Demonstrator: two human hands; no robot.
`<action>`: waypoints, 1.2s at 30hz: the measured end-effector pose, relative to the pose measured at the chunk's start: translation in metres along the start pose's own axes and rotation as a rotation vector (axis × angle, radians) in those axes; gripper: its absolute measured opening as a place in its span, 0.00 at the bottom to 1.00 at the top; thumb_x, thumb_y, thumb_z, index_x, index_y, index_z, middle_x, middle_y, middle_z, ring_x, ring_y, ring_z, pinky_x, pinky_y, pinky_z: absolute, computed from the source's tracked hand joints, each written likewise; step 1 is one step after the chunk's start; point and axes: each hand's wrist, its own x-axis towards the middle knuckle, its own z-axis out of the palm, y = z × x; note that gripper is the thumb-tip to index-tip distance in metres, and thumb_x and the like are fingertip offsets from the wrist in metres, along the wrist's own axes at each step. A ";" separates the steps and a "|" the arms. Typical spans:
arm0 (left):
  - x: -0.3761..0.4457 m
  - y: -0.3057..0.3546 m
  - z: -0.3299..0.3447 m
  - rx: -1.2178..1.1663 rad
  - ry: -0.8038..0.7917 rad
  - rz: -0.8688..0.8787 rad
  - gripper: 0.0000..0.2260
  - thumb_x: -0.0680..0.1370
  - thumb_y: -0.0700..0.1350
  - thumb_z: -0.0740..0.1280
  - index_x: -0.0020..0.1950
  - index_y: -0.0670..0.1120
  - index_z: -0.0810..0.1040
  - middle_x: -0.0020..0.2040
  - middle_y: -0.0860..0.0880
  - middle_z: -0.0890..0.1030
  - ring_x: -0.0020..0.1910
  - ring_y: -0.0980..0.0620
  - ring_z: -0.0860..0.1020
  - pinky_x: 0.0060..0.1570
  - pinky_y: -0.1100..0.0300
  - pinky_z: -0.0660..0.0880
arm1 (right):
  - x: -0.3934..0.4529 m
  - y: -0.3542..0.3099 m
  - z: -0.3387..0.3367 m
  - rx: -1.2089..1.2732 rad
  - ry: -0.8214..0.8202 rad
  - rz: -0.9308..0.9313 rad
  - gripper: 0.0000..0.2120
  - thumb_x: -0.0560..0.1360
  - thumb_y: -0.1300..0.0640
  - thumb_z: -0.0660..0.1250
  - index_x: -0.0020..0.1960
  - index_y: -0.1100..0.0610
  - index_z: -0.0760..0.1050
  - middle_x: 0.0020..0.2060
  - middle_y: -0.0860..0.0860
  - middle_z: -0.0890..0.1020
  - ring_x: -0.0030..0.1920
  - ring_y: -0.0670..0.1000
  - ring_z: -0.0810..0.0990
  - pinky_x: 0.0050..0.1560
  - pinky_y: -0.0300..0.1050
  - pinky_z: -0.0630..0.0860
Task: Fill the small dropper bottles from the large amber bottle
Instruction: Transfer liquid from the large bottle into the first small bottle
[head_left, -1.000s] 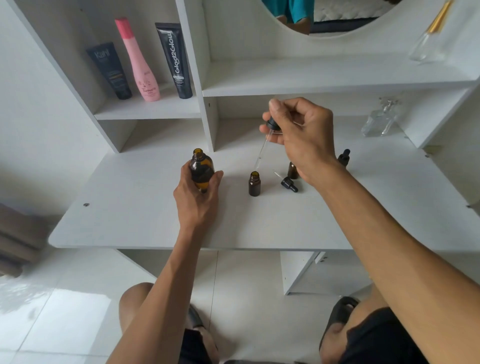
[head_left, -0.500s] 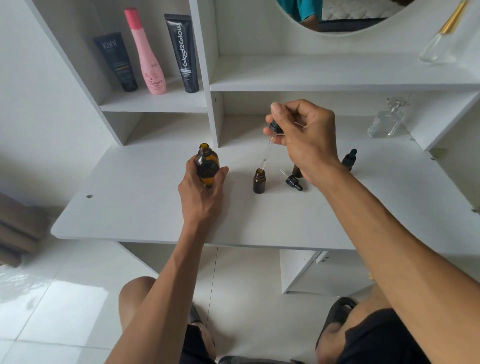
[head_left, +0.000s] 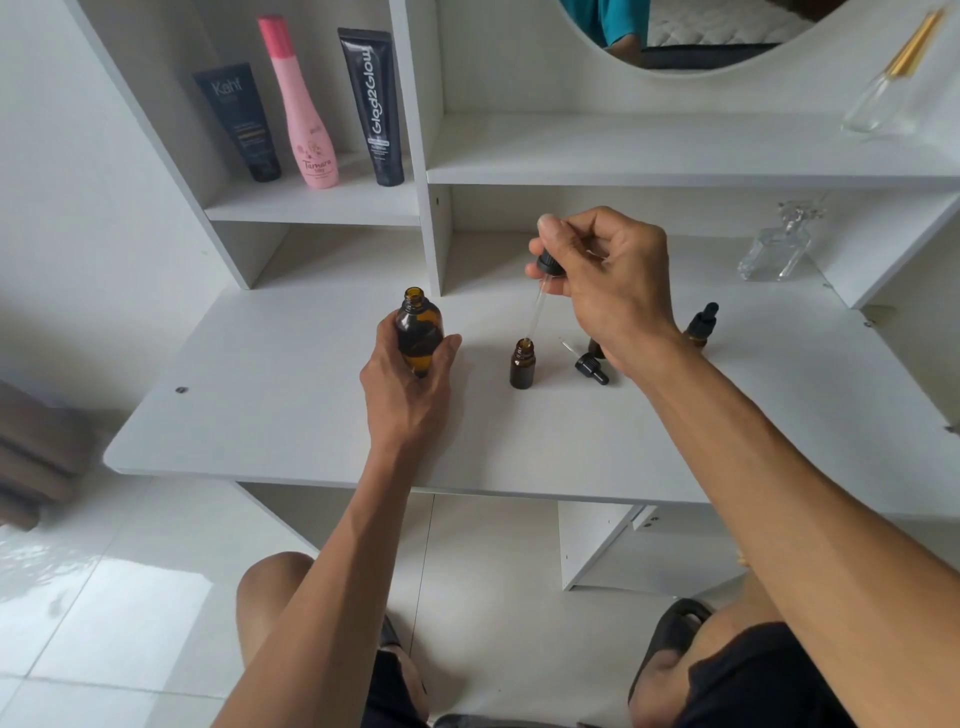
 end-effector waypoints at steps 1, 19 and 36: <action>0.000 0.000 0.000 0.002 0.001 0.002 0.20 0.77 0.49 0.73 0.67 0.46 0.74 0.48 0.55 0.78 0.44 0.63 0.72 0.41 0.83 0.63 | 0.000 0.000 0.000 -0.001 -0.003 -0.002 0.10 0.78 0.55 0.71 0.47 0.63 0.80 0.40 0.54 0.86 0.39 0.51 0.87 0.45 0.51 0.85; 0.001 -0.002 0.000 -0.015 -0.017 -0.024 0.19 0.78 0.49 0.73 0.66 0.47 0.74 0.46 0.58 0.77 0.43 0.78 0.73 0.41 0.82 0.65 | 0.001 -0.006 0.003 -0.079 -0.030 -0.088 0.10 0.78 0.53 0.71 0.42 0.58 0.79 0.40 0.53 0.86 0.38 0.49 0.87 0.42 0.48 0.85; 0.001 -0.004 0.001 -0.039 -0.015 -0.031 0.18 0.78 0.48 0.73 0.65 0.46 0.75 0.44 0.59 0.77 0.42 0.76 0.74 0.40 0.81 0.66 | 0.001 -0.017 0.001 -0.022 -0.046 -0.121 0.08 0.78 0.54 0.71 0.44 0.58 0.80 0.41 0.54 0.86 0.39 0.52 0.87 0.46 0.51 0.85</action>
